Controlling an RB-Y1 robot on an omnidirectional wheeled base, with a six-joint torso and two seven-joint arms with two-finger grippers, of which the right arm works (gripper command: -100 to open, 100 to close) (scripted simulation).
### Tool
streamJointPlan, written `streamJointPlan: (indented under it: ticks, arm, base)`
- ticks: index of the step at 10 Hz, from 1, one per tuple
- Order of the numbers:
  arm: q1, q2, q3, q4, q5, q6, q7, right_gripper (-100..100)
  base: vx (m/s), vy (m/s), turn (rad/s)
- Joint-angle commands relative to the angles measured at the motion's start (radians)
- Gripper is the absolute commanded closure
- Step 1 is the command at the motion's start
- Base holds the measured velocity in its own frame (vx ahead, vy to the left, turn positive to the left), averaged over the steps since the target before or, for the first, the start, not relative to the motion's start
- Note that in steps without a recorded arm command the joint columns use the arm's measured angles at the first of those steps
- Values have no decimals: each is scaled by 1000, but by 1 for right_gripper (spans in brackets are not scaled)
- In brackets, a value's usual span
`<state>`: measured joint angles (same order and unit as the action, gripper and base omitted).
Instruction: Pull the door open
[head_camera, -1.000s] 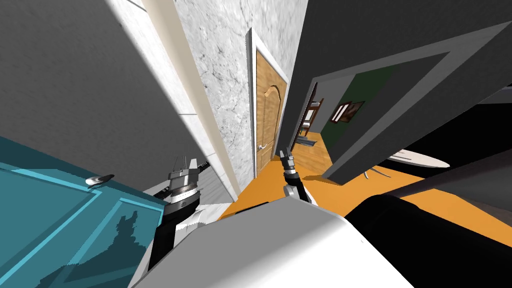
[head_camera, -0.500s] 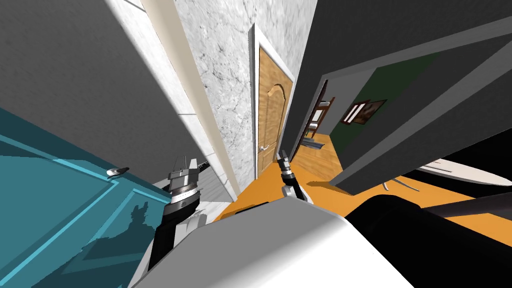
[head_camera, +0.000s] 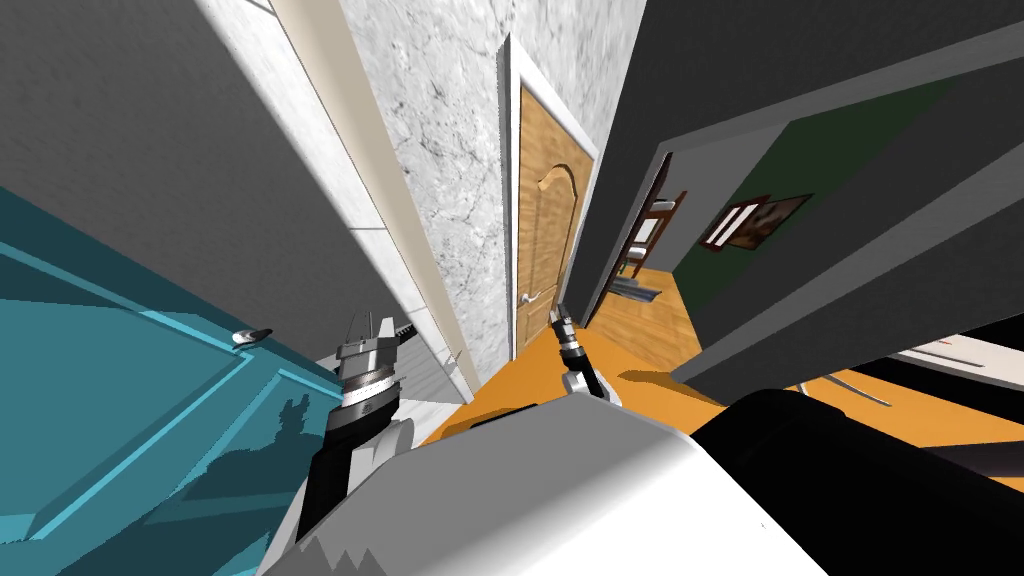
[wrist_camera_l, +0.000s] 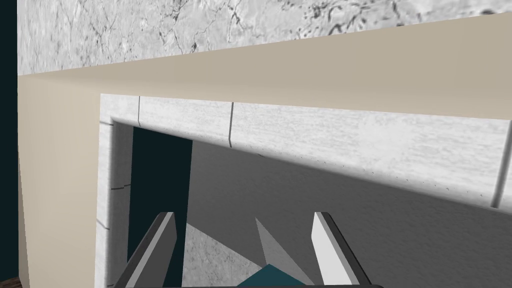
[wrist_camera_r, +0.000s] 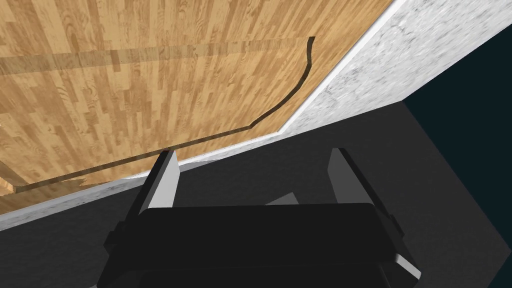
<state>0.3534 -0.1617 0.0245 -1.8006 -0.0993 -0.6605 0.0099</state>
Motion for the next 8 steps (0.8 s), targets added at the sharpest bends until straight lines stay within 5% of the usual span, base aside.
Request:
streamJointPlan:
  ticks: [1,8]
  arm:
    - [-21,-18,3,50,-1,-4,-17,-100]
    - [-105,-72,27,263,1,-14,-71,-100]
  base:
    - [31,-78,176]
    - [34,-102,144]
